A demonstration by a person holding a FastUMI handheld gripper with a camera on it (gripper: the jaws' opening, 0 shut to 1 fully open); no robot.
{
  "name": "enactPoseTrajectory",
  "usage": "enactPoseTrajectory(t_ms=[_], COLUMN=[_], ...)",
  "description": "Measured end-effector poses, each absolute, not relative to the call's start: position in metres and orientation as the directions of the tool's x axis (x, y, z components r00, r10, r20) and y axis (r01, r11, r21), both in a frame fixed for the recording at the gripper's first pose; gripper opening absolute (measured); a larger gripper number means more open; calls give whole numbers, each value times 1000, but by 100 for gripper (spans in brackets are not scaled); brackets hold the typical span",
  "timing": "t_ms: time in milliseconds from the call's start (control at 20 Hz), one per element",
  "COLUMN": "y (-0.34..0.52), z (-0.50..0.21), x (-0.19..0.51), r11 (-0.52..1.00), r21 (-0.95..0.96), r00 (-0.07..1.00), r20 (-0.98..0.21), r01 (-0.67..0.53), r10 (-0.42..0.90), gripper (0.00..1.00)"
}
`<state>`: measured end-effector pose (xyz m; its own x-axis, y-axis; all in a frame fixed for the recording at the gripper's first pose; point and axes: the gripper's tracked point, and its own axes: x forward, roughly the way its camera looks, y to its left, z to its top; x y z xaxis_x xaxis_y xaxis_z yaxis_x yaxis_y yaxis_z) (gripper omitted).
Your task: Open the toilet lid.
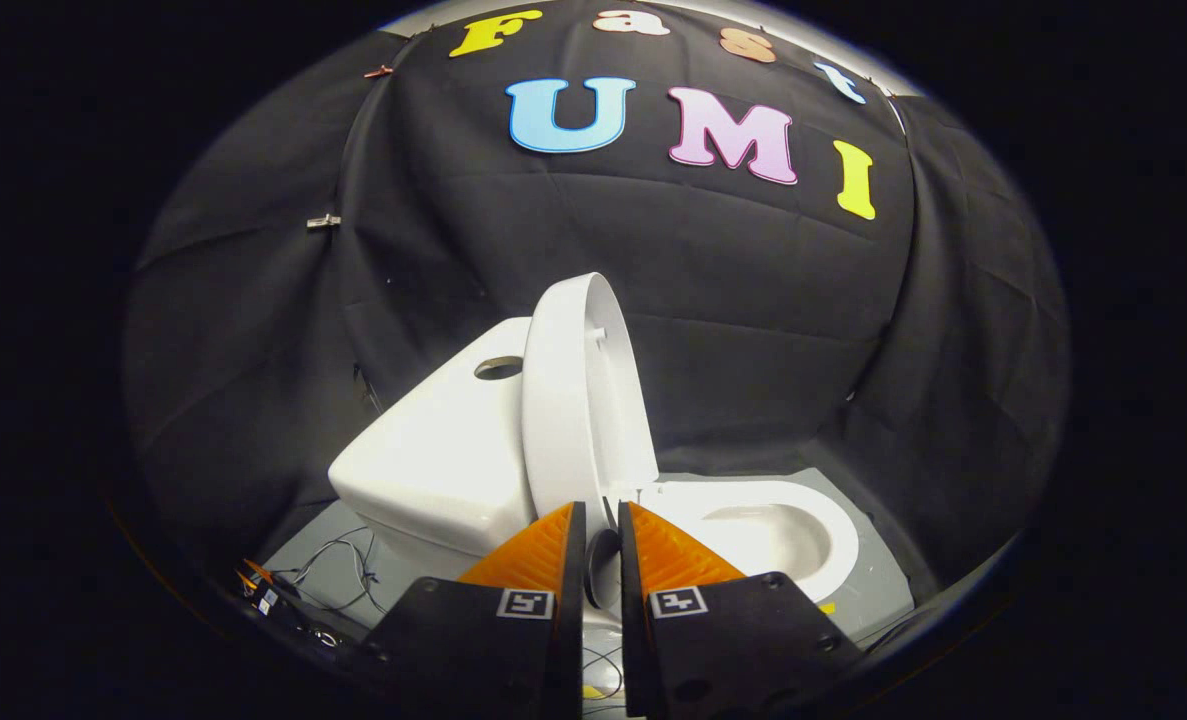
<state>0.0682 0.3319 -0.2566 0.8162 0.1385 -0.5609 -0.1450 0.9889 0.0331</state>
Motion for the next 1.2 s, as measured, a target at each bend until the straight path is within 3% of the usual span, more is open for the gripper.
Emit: enactPoseTrajectory(t_ms=[150,250,500,750,1200], y=[331,331,317,299,216], z=[-258,-252,-238,-204,-131], x=[68,65,61,54,46], r11=[984,979,977,968,977], r21=[46,70,22,61,72], r00=[813,811,830,851,912], r20=[-557,-551,-523,-466,-350], r01=[-173,-191,-214,-244,-201], r10=[169,197,194,244,213], gripper=[22,30,99,99,99])
